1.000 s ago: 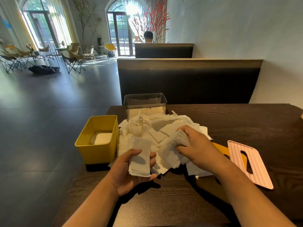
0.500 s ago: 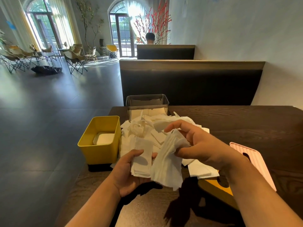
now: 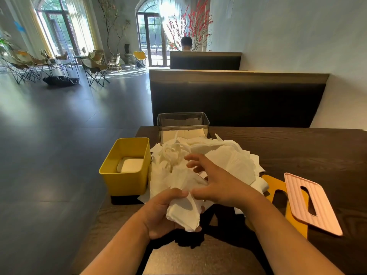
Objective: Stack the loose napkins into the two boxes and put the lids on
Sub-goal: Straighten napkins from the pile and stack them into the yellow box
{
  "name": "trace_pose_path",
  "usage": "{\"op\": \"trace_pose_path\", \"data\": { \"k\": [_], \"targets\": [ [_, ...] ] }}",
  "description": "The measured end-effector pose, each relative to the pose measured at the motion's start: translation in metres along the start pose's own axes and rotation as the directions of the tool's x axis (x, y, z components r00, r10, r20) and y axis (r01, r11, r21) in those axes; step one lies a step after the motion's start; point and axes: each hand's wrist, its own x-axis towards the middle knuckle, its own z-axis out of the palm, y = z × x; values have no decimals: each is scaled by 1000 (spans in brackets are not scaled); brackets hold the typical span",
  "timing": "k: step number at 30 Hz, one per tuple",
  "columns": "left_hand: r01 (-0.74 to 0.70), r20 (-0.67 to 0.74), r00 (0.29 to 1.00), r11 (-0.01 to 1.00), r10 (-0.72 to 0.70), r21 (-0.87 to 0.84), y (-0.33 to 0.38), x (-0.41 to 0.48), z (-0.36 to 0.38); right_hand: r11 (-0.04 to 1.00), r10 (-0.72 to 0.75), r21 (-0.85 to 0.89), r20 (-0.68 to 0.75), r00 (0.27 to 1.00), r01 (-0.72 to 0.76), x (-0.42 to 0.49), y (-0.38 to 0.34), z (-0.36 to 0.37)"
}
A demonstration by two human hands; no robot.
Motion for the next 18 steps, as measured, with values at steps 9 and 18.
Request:
{"op": "trace_pose_path", "data": {
  "k": [9,18],
  "targets": [
    [-8,72,997,954,-15,301,15,-9,8,994,-16,110,-86,996,26,-34,13,9],
    [-163,-196,828,560,525,812,-11,-46,27,922,127,386,-330,935,11,-63,44,57]
  ]
}}
